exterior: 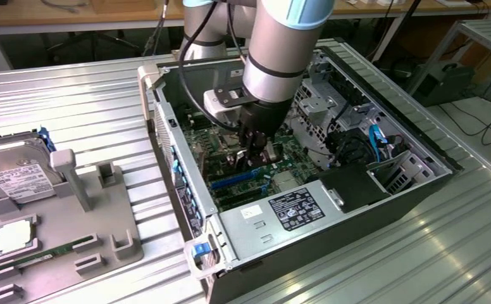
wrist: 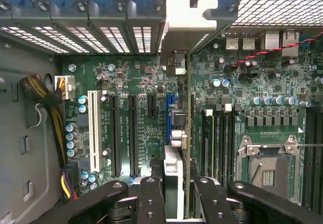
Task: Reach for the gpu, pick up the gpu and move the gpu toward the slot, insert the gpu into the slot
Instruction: 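Insert the gpu into the slot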
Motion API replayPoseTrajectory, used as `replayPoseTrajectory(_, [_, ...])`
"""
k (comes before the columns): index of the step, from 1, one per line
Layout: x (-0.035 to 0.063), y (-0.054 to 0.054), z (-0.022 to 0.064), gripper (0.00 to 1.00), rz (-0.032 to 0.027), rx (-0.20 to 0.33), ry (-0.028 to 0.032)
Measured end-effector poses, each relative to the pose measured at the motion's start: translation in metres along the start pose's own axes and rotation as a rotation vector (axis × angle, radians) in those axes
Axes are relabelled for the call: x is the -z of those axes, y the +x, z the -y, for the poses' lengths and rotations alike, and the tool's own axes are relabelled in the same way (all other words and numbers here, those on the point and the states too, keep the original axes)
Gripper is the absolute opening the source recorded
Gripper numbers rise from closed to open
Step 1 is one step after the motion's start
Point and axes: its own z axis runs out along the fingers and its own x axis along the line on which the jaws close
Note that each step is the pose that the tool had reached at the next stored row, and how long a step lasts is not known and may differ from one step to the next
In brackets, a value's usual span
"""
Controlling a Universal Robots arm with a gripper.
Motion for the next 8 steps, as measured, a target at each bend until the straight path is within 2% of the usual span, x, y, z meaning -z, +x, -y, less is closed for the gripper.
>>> replayPoseTrajectory(4, [-0.0029, 0.0003, -0.0008, 0.28, -0.0028, 0.000, -0.0010])
replayPoseTrajectory(8, [-0.0070, 0.0006, -0.0015, 0.28, -0.0087, 0.000, -0.0011])
